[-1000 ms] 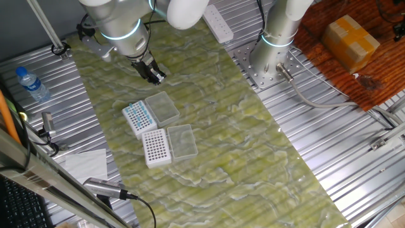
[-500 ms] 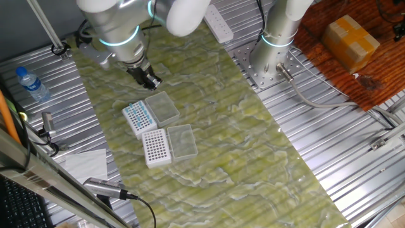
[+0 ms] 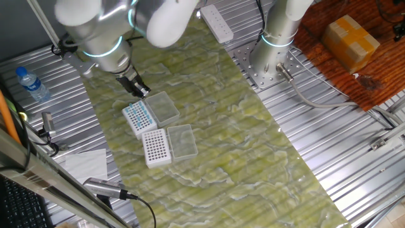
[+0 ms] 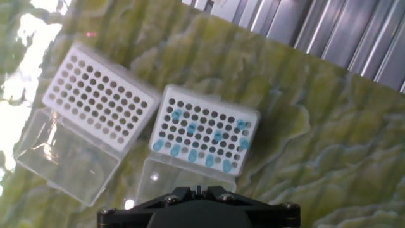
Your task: Transfer all medium pipette tips from one holder to another
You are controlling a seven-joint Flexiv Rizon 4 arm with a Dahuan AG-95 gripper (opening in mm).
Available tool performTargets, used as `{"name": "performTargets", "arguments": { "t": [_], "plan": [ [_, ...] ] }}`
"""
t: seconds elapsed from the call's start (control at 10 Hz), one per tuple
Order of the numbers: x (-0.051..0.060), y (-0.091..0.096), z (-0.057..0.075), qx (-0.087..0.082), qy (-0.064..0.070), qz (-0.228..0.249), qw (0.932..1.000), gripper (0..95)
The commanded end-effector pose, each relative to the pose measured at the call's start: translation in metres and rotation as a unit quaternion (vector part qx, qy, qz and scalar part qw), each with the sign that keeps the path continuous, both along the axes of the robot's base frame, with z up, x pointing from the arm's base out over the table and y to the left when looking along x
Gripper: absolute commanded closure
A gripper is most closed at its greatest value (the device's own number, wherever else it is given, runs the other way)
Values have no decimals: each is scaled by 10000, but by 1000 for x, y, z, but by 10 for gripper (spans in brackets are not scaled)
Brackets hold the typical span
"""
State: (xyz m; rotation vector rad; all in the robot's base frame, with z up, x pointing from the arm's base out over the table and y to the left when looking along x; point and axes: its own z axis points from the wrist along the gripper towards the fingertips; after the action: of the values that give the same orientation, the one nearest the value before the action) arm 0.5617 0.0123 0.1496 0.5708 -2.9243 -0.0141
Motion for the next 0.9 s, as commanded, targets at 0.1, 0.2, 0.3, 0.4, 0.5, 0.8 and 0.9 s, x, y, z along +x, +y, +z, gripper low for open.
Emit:
{"name": "performTargets", "arguments": {
  "t": [0.1, 0.2, 0.3, 0.4, 0.5, 0.8, 0.9],
  "plan": [
    [45, 22, -11, -11, -19, -154, 9999, 950],
    [52, 31, -16, -18, -26, -212, 9998, 950],
    [55, 35, -18, -28, -26, -242, 9997, 950],
    [56, 38, -19, -42, -21, -232, 9997, 950],
    [56, 38, -19, -48, -21, -232, 9997, 950],
    [55, 38, -19, -58, -13, -197, 9998, 950],
    [55, 38, -19, -59, -13, -193, 9998, 950]
  ]
}}
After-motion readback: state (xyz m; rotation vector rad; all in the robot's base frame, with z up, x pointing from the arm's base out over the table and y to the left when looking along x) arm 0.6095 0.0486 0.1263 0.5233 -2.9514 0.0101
